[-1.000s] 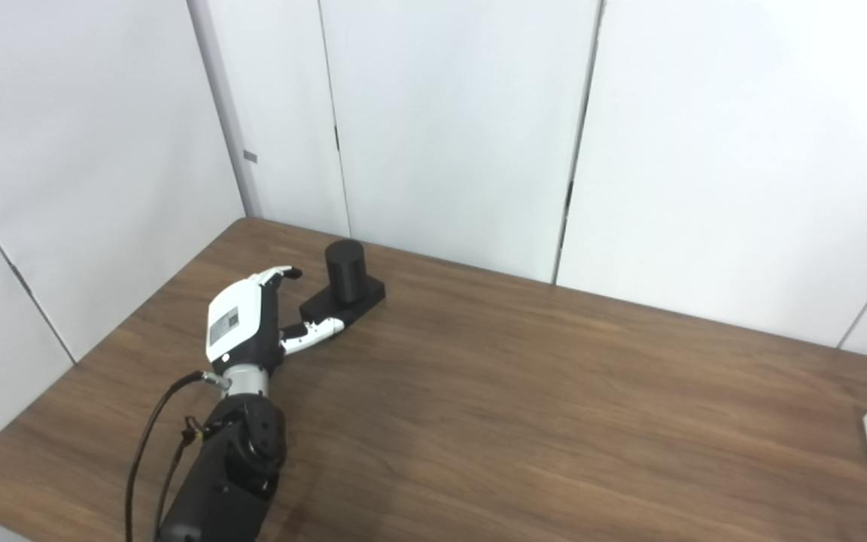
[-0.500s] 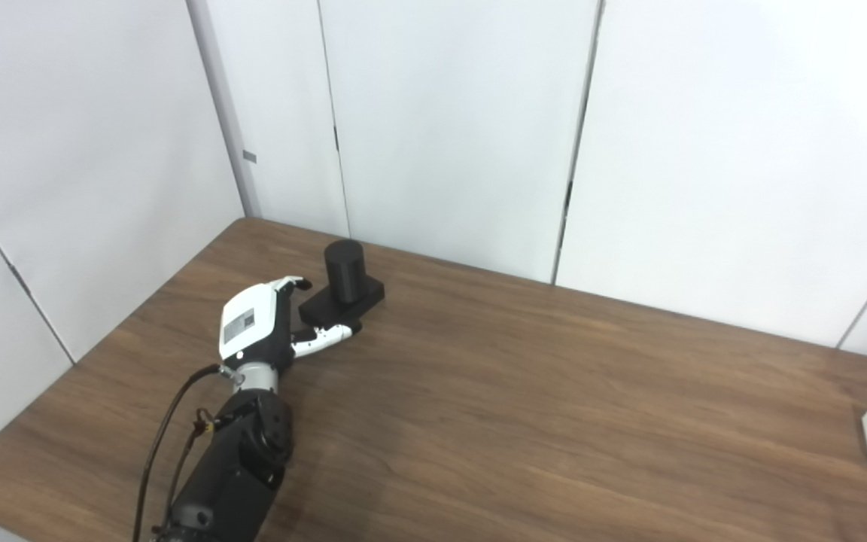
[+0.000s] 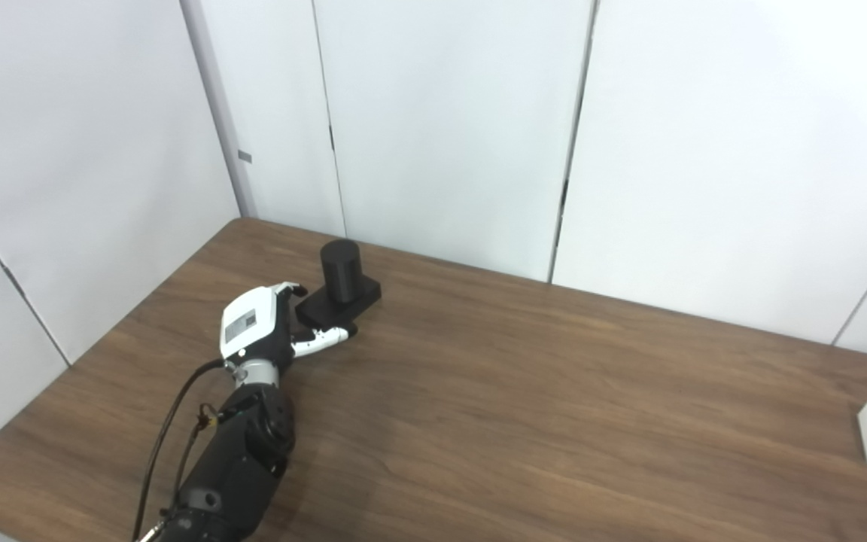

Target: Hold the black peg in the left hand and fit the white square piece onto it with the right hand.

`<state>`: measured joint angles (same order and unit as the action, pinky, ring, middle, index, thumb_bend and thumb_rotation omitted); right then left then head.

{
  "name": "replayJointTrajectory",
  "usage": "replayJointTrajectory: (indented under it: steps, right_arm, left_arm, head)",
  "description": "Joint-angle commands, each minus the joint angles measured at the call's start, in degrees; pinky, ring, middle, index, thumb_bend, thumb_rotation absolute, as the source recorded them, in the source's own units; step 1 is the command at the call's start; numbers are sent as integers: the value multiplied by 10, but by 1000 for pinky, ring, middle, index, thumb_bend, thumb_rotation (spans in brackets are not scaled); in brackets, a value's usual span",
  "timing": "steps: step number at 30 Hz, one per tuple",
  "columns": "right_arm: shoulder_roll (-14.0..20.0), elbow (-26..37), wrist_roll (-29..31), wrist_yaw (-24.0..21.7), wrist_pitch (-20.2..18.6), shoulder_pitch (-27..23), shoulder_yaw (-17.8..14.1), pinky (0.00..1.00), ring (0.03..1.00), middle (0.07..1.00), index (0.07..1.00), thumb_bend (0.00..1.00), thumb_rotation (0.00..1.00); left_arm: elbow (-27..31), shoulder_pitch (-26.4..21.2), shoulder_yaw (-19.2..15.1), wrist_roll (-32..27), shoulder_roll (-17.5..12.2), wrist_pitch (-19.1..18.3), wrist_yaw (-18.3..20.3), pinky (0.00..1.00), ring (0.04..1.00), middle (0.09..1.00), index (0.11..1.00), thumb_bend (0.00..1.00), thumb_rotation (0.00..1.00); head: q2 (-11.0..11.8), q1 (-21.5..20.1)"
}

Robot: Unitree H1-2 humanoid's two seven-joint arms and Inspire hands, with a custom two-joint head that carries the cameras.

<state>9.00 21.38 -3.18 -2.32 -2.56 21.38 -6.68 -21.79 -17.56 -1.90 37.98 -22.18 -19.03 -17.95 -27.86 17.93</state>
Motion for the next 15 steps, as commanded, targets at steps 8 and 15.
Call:
replayJointTrajectory:
  steps: [8, 15]
  right_arm:
    - [1, 3, -3, 0, -12, 7, -1, 1000, 948, 929, 944, 537, 1000]
    - [1, 4, -4, 0, -13, 7, 0, 1000, 952, 932, 947, 531, 1000]
  left_arm:
    - [-17, -49, 20, 15, -30, -15, -16, 973, 918, 871, 771, 1000, 601]
    - [-26, -56, 55, 31, -42, -36, -17, 969, 912, 864, 761, 1000, 609]
  head:
    - [-1, 0]
    - [-2, -1]
